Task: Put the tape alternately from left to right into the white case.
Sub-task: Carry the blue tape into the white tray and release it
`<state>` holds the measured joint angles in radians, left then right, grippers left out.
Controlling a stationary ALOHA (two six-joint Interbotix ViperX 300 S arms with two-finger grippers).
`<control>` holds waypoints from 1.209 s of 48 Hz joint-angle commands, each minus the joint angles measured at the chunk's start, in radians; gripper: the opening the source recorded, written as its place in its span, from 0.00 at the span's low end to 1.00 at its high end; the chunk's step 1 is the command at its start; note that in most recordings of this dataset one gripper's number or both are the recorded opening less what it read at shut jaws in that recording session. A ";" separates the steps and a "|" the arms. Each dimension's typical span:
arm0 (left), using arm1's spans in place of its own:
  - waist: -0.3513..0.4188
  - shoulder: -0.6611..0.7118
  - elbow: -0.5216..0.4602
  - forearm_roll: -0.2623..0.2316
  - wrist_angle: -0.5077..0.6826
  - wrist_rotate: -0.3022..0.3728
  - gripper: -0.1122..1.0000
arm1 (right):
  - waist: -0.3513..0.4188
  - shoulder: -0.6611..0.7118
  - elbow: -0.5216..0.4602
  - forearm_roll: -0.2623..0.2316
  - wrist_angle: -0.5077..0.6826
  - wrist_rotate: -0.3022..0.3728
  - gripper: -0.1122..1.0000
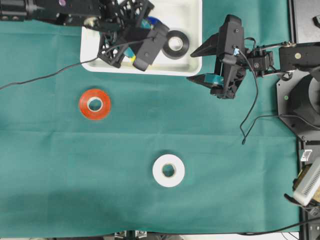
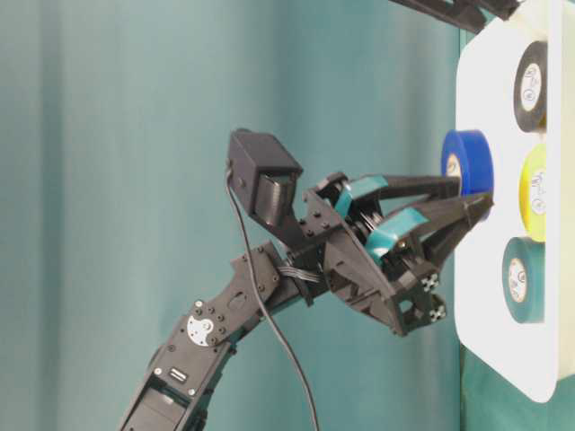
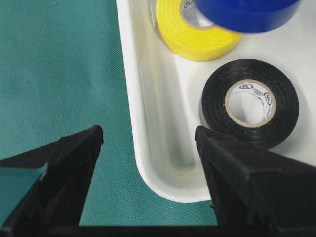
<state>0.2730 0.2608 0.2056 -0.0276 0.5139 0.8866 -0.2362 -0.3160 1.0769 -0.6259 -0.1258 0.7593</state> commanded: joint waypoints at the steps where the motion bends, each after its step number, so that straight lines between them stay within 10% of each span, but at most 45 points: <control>1: 0.017 -0.041 -0.014 0.000 -0.018 0.003 0.08 | 0.002 -0.032 -0.009 0.002 -0.009 0.003 0.84; 45: 0.051 -0.025 0.009 0.003 -0.080 0.008 0.09 | 0.002 -0.034 -0.014 0.003 -0.009 0.003 0.84; 58: 0.052 -0.044 0.034 0.003 -0.089 -0.006 0.62 | 0.002 -0.034 -0.012 0.003 -0.009 0.005 0.84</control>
<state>0.3221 0.2623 0.2454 -0.0261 0.4372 0.8820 -0.2362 -0.3160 1.0769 -0.6243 -0.1273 0.7593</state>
